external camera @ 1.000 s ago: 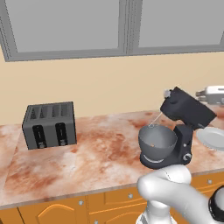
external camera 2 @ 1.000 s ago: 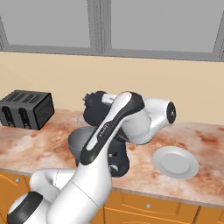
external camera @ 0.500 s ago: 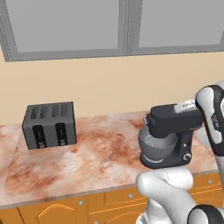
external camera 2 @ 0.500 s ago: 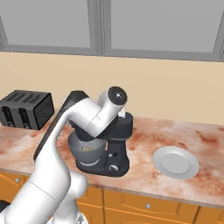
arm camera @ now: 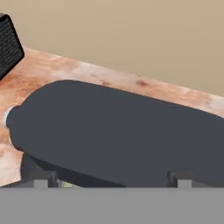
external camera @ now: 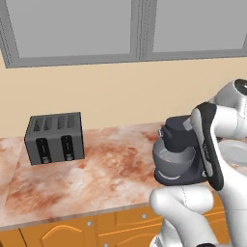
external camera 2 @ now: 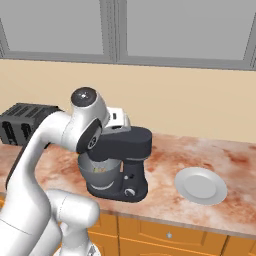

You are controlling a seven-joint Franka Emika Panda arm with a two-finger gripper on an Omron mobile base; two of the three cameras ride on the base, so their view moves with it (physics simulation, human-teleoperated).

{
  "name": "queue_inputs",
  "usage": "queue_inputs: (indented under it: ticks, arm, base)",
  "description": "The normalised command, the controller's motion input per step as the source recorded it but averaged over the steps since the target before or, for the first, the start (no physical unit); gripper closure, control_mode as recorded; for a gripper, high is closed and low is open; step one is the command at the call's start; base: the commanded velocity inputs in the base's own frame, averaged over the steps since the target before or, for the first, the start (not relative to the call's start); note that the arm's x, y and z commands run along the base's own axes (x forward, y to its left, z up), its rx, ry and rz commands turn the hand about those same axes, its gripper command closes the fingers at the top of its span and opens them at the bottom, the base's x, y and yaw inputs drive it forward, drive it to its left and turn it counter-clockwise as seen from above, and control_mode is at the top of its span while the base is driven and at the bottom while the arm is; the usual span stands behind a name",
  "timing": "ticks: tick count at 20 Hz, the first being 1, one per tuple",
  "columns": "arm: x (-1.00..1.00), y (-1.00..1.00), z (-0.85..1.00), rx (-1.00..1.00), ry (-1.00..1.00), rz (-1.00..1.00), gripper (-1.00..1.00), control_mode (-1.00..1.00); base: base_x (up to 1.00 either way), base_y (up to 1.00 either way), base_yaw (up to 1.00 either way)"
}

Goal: Add butter and sugar cubes to the stand mixer bowl and then turn on the stand mixer to begin making frosting.

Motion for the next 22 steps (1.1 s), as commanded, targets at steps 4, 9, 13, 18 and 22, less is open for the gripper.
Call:
queue_inputs:
  ticks: [4, 9, 13, 18, 22]
  arm:
    - [-0.58, -0.05, 0.98, -0.07, -0.02, -0.21, -1.0, -1.0]
    - [-0.5, -0.17, 0.7, -0.11, 0.0, -0.25, -1.0, -1.0]
    - [-0.55, -0.58, 0.13, -0.12, 0.03, -0.29, -1.0, -1.0]
    - [-0.73, -0.75, -0.11, -0.04, 0.07, -0.27, -1.0, -1.0]
    - [-0.85, -0.37, -0.55, 0.0, 0.08, -0.15, -1.0, -1.0]
  base:
    - [0.0, 0.0, 0.0]
    - [0.0, 0.0, 0.0]
    - [0.0, 0.0, 0.0]
    - [0.0, 0.0, 0.0]
    - [0.0, 0.0, 0.0]
